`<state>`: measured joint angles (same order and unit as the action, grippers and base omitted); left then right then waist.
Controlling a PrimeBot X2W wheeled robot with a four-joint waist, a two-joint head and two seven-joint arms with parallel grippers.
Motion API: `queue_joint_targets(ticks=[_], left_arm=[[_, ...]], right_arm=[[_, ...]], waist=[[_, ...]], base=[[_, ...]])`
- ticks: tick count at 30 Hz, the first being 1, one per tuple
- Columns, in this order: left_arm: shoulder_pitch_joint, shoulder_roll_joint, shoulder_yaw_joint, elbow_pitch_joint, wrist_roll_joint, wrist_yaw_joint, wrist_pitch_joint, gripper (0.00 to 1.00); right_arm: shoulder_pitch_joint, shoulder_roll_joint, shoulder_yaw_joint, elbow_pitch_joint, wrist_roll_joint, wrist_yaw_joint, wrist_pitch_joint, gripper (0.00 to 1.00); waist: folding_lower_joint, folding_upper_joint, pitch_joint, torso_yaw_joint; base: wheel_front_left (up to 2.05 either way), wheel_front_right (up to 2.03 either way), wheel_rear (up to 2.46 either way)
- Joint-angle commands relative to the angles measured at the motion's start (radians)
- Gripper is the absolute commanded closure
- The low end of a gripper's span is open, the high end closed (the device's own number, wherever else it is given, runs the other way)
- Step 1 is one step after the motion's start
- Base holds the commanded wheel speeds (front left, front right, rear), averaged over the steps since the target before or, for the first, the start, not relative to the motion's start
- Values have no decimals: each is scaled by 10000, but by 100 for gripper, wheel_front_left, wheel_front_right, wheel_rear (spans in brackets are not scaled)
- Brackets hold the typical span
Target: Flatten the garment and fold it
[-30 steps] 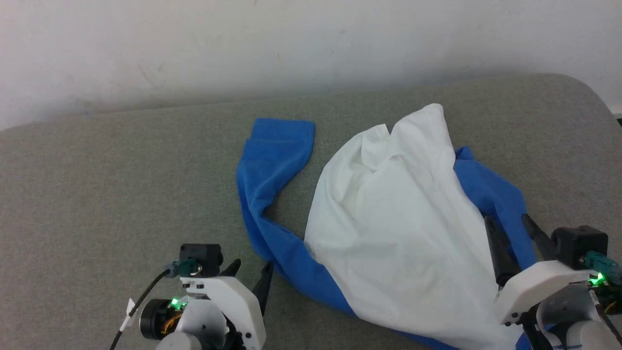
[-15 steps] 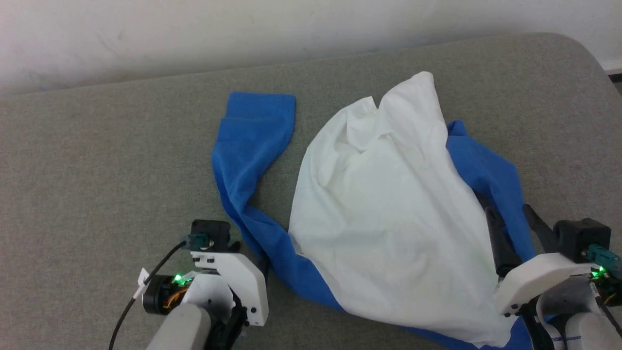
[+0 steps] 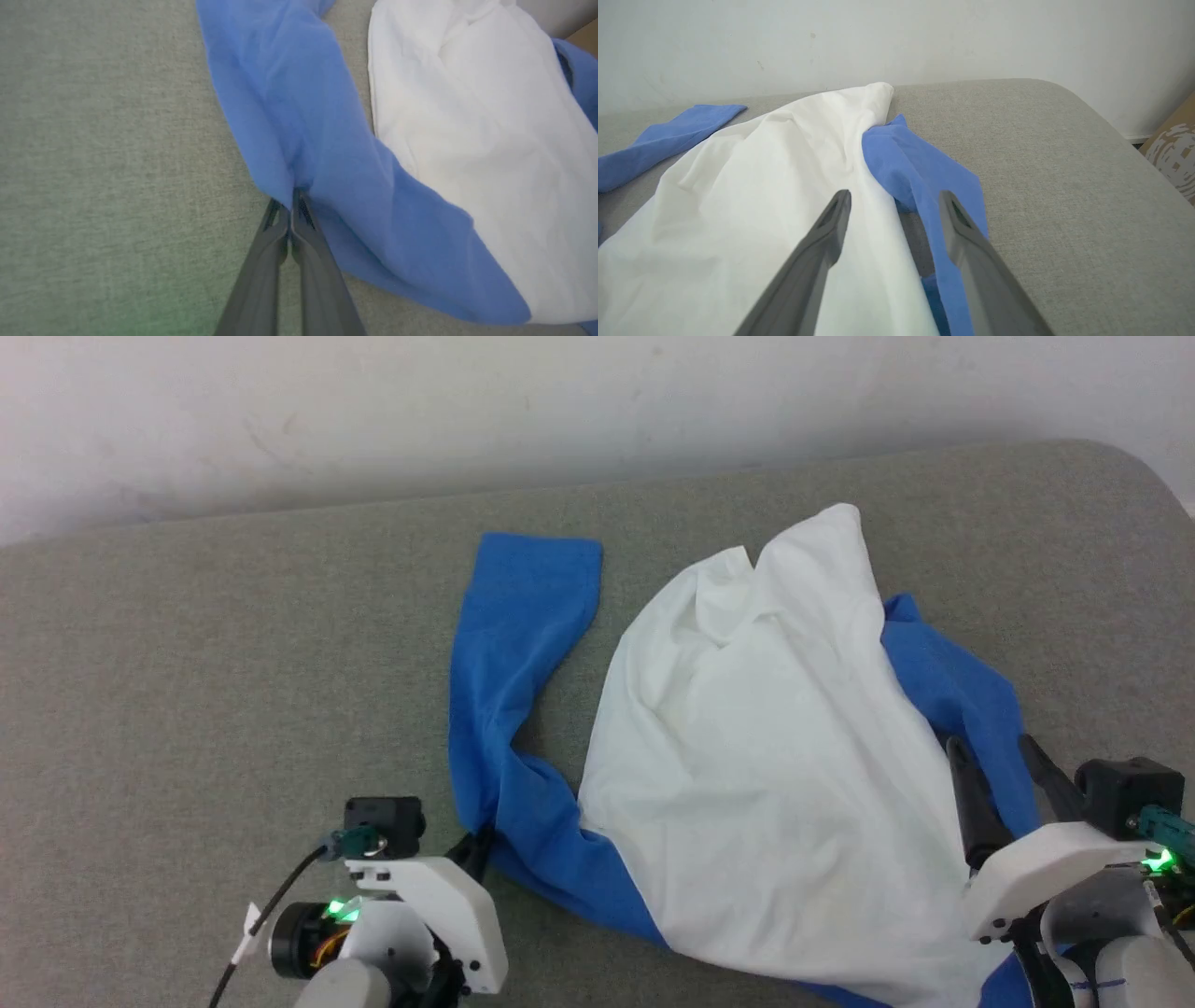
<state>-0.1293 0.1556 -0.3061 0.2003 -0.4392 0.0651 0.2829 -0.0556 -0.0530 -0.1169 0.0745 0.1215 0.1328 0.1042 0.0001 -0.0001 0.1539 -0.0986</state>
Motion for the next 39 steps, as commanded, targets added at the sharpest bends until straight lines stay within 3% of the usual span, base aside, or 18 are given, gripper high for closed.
queue_joint_targets(ticks=[1,13,22,23,31,39], left_arm=[[175,121,132,-155,-64,111,-87,100],[1457,1247,2043,-2567,-589,1153,-94,100],[1993,1539,2120,-1831,-591,1409,424,100],[1893,1460,2140,-1794,-539,1453,183,0],[1042,999,1950,-1928,-119,772,-2649,0],[790,682,1459,-1537,344,506,-4075,0]], right_arm=[[30,28,-14,-1,-63,-21,-5,0],[336,28,-351,-13,-163,-21,467,0],[370,28,-720,672,-107,-21,1121,0],[342,28,-755,702,-136,-21,1157,0],[-272,-94,-1663,602,-912,-21,1874,0],[-1627,-1412,-1628,2036,-375,-21,3806,0]], waist=[[-1,1,-323,282],[-1,1,-738,762],[-1,1,-538,929],[-1,1,-554,951],[-1,1,-678,1219],[-1,1,-282,1619]], base=[[0,0,0],[0,0,0],[0,0,0],[0,0,0],[0,0,0],[0,0,0]])
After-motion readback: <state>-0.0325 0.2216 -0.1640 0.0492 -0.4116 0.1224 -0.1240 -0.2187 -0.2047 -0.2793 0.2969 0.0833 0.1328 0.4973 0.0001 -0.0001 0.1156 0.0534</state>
